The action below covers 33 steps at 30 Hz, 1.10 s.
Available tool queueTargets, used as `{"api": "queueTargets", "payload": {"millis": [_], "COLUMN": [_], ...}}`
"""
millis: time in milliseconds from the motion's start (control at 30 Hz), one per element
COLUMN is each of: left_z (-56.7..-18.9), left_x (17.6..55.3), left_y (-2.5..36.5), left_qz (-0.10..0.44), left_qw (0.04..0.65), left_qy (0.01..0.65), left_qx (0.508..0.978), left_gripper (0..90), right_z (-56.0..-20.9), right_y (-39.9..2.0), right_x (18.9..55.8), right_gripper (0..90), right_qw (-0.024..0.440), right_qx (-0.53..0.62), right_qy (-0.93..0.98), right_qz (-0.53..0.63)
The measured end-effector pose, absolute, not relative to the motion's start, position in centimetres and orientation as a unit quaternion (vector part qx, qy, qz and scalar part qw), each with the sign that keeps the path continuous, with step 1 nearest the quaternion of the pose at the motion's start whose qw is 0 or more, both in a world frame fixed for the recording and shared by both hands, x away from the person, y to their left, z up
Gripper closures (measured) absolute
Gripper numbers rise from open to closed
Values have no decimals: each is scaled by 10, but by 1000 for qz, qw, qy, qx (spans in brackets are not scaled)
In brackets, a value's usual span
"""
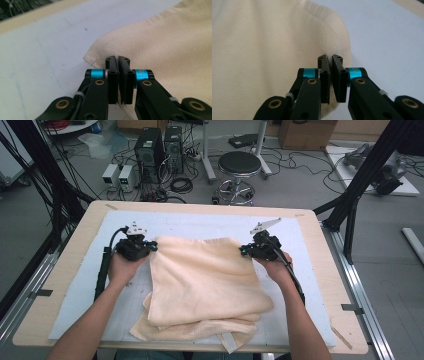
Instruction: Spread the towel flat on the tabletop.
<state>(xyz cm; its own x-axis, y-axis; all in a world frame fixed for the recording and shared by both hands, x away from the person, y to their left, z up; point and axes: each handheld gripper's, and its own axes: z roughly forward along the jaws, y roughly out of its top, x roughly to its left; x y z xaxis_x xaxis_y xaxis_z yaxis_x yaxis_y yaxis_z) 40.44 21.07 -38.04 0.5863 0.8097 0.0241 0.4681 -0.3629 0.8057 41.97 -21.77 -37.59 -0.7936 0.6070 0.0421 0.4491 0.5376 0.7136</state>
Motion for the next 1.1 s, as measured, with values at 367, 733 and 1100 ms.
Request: {"api": "queueTargets", "payload": {"millis": [367,733,1100], "left_z": [-391,-346,-402], "left_x": [410,494,424], "left_y": [215,202,209], "left_qz": [203,253,184], "left_qw": [379,361,390], "left_qy": [399,433,405], "left_qx": [810,787,806], "left_gripper": [863,567,527], "right_z": [-380,-333,-390], "right_y": [-203,-207,-207], "right_x": [411,499,433], "right_gripper": [864,501,483], "right_qw": [107,199,141], "right_qx": [278,376,338], "right_qy": [886,841,863], "right_qz": [355,333,347]}}
